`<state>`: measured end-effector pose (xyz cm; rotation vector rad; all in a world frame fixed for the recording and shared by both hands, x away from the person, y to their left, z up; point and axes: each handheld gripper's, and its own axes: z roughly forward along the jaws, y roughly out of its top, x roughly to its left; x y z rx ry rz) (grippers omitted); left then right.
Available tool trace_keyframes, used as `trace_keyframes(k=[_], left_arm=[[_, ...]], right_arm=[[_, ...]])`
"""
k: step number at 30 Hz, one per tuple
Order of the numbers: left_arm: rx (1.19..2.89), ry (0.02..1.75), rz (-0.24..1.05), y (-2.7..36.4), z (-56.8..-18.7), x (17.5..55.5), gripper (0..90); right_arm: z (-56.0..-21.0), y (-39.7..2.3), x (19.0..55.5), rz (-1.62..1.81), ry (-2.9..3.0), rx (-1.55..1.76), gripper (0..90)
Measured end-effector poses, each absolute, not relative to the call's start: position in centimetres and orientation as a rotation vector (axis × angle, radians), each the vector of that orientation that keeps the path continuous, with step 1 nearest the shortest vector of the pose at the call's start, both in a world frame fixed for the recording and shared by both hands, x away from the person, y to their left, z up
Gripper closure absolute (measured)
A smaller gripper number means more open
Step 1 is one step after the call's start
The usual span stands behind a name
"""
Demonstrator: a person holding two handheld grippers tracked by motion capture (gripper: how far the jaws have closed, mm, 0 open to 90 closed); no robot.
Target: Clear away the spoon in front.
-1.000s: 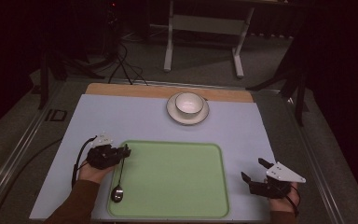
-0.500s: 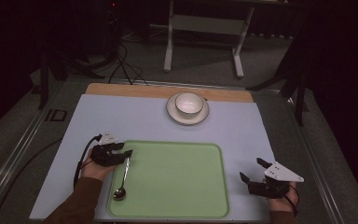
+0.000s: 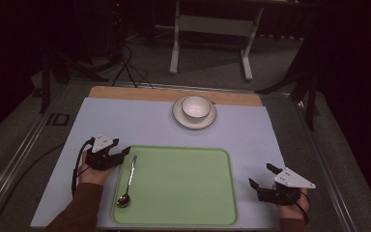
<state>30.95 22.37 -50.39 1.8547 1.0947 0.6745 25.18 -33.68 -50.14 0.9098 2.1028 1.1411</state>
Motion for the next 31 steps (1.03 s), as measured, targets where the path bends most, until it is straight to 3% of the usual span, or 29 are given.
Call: trace_keyframes(k=[16,31], left_arm=[[1.674,1.125,0.842,25.9,-48.5,29.2,43.5],[1.584,1.169,0.893,28.3,-48.0,28.4,43.5]], right_arm=[[-50.1,-34.5,25.2,1.162,2.079,0.936,15.3],[-50.2,-35.3,25.3,1.174,2.058,0.961,15.3]])
